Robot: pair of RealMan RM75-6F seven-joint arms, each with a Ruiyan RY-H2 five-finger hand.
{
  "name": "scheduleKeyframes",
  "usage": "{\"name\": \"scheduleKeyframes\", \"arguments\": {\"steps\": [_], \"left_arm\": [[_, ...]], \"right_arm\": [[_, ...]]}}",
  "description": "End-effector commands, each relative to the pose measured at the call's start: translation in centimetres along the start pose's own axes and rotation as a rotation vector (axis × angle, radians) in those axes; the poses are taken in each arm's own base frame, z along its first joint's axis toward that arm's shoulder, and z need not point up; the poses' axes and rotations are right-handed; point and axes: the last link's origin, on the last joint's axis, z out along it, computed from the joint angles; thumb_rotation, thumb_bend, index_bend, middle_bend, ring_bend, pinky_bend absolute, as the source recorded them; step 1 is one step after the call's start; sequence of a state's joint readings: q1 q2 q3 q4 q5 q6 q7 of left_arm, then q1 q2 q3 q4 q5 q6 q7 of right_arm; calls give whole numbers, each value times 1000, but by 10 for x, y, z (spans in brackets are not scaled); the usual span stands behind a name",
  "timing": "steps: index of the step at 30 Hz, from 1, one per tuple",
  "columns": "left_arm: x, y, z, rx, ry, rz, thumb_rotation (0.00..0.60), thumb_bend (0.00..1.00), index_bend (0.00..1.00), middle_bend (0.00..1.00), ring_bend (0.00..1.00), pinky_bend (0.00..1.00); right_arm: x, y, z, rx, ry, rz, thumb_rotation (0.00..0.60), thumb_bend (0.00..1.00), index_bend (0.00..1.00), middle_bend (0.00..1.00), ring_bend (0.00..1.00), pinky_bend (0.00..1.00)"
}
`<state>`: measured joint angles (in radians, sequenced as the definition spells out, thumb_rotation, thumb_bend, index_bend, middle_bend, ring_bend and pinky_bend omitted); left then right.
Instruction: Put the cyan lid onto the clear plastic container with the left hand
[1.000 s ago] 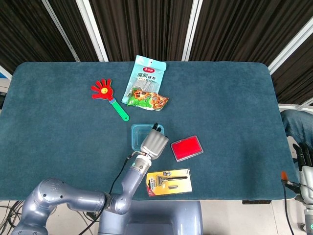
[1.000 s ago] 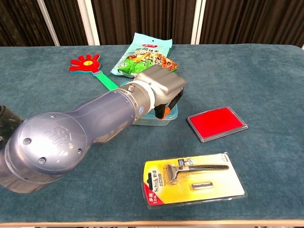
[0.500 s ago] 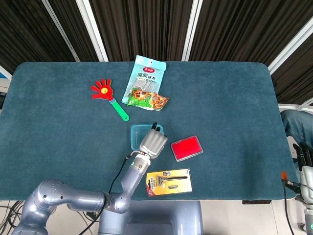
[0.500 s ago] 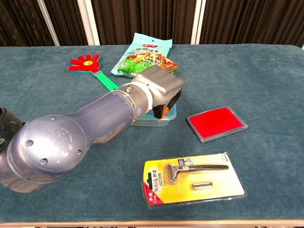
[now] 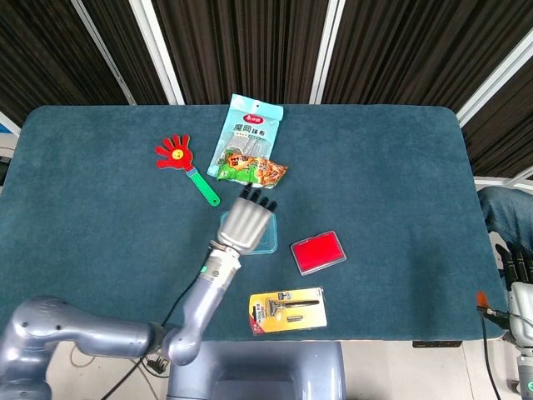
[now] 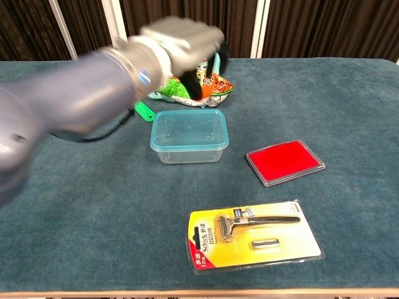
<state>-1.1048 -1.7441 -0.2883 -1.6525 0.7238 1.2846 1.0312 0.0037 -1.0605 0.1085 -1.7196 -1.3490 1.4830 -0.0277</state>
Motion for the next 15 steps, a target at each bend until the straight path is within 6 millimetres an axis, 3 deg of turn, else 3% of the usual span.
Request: {"name": "scheduleKeyframes", "arguments": {"steps": [1,7,12,15], "left_arm": [[19,-51,-31,99,32,-13,600,359,220,211,78,92],[23,-117,-91,201,30,-97,600,316,194,162,60,92],[2,-181,-161,346,30,-196,600,314,191,153,51,89],[-14,-210,-199,415,28,-237,600,314,191,148,44,77]], "right_arm": [[-1,-1,0,18,-4,-13,600,397,34,0,0,0],[0,-5,2,75,-1,-28,600,390,29,0,0,0],[0,-9,3,141,8,-24,600,390,30,0,0,0],[0,-12,4,182,14,-17,600,390,29,0,0,0]]}}
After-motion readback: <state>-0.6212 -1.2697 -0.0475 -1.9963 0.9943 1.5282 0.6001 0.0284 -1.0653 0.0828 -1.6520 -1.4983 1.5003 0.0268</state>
